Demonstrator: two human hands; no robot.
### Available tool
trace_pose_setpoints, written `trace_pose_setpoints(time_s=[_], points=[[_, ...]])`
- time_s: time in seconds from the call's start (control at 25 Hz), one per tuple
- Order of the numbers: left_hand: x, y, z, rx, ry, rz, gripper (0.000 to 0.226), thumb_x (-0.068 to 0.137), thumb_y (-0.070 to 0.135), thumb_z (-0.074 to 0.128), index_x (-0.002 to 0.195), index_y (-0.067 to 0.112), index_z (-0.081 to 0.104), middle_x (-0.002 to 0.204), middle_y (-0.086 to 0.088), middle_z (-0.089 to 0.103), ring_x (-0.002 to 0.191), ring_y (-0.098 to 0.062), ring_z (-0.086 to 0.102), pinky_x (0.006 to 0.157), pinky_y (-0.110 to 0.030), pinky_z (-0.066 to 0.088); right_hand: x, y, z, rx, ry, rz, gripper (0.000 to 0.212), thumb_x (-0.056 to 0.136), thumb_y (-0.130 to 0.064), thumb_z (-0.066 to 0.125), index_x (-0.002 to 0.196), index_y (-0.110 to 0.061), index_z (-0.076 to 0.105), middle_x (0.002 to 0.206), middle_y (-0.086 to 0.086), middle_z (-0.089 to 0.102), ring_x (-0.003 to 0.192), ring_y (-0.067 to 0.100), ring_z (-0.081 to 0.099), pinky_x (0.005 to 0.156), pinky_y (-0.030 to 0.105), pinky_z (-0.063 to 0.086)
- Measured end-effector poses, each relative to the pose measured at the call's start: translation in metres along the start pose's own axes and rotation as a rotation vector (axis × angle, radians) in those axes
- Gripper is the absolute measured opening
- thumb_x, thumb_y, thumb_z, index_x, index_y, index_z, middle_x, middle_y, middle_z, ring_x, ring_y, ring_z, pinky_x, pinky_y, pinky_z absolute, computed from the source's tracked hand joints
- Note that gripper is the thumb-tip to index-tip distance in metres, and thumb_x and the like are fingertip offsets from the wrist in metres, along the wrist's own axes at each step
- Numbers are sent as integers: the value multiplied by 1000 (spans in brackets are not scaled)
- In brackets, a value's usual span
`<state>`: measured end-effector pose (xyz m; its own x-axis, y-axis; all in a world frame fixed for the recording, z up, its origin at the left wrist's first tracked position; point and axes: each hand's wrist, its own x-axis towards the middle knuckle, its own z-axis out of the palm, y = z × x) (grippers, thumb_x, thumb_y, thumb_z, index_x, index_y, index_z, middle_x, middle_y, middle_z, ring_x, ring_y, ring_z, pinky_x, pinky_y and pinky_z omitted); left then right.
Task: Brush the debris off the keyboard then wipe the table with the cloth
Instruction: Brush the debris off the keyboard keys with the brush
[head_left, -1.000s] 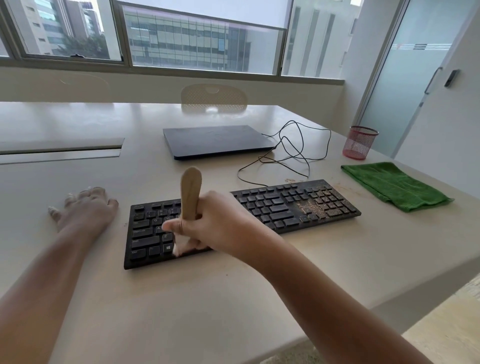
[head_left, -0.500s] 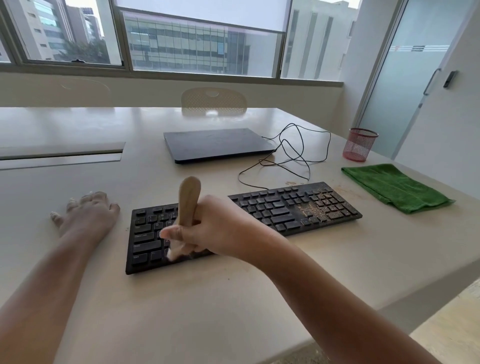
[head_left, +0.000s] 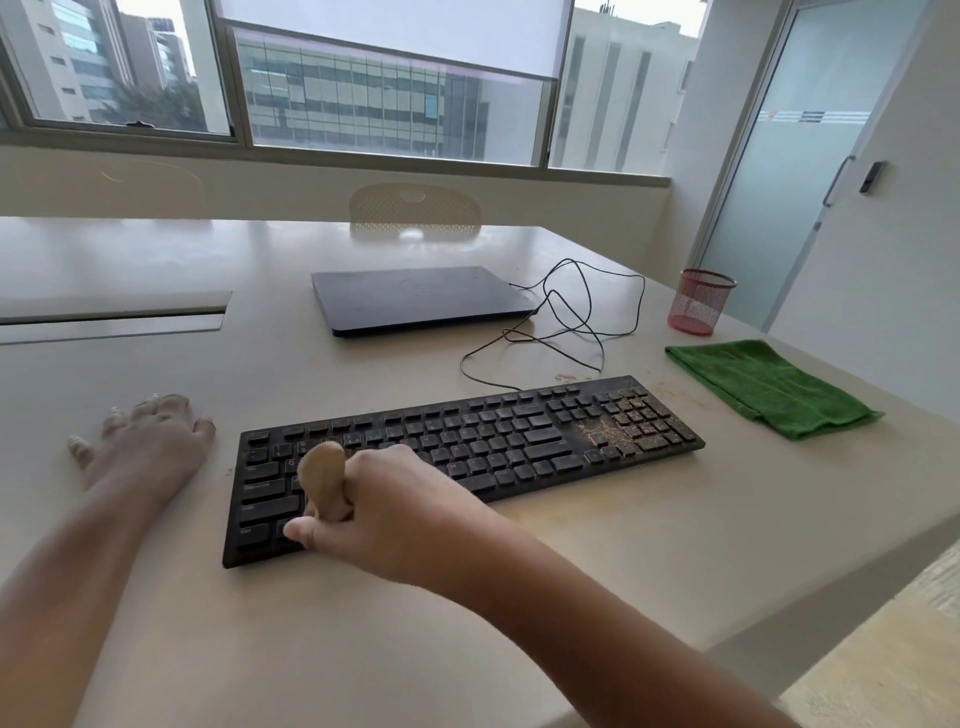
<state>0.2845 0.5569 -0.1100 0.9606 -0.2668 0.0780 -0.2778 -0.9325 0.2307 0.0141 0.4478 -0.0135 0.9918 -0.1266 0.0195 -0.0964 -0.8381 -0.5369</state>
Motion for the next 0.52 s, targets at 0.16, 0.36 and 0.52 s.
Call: trace_pose_setpoints(time_s=[0.16,0.36,0.52], points=[[-14,8,-7,10,5,-16,45,96,39,32,134,16,40,149,-10,33,137,-35,27,111,-58,19,-9,27,-33,-265,104,203,35,84,-26,52,54,-13,39,56,2,46,56,21,47,47,24,31],[-5,1,-4,14,-12,12,49,94,41,29,134,14,40,147,-13,35,136,-36,28,110,-57,22,-4,22,-11,186,205,-113,9,85,-10,57,82,-6,64,74,-10,63,67,3,60,65,15,48],[5,-3,0,-1,3,-2,55,90,45,27,133,14,40,144,-16,38,135,-36,31,110,-55,24,-5,33,-4,245,128,-86,13,89,-19,60,95,-10,68,76,-8,61,65,0,55,60,5,39]])
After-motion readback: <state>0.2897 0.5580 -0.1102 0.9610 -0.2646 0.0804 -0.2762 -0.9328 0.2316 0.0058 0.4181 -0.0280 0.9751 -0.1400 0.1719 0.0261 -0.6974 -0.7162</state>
